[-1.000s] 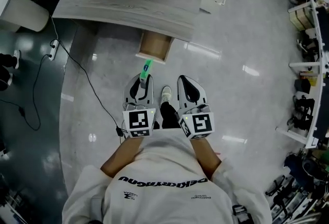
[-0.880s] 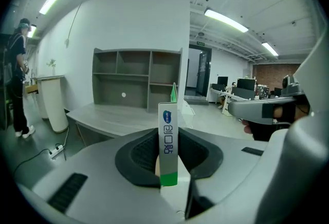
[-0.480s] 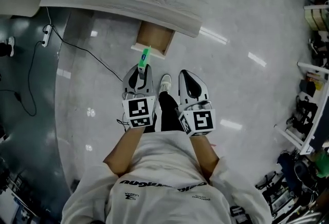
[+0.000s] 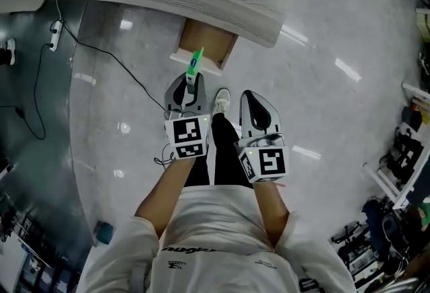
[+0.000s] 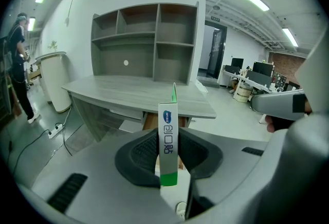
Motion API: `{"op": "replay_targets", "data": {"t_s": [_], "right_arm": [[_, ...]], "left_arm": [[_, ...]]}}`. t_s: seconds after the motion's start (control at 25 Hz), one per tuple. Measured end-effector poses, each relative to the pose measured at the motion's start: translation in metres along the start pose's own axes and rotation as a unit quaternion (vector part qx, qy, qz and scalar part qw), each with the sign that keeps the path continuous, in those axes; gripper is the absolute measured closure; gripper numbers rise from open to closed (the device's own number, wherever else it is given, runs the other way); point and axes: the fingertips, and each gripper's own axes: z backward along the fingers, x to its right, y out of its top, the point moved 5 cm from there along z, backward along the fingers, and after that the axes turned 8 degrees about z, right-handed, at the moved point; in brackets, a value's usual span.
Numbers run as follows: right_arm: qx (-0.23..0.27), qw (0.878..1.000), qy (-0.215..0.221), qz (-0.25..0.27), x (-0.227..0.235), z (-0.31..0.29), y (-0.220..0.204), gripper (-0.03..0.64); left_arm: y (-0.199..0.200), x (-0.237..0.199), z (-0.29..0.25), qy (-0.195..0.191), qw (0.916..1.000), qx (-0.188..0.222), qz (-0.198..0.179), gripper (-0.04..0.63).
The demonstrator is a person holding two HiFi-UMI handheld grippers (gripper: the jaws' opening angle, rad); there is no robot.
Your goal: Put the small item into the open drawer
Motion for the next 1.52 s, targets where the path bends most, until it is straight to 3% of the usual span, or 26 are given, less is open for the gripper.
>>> {"op": "replay_targets", "data": {"t_s": [0.68, 1.16, 1.52], "right_arm": [[-0.030, 0.999, 0.000, -0.015, 0.032, -0.040, -0.063, 0.591], [-0.037, 0.999, 0.011, -0.017, 0.035, -0.054, -0.076, 0.591], [-0.045, 0.999, 0.018, -0.016, 0.031, -0.056, -0.085, 0.591]], "left_arm": [[-0.065, -0.009, -0.103, 0.005, 0.9986, -0.043, -0.031, 0.500], [-0.092, -0.023, -0.140, 0.018, 0.9972, -0.069, -0.020, 0.499], [-0.101, -0.024, -0.163, 0.018, 0.9953, -0.088, -0.035, 0.499]]}}
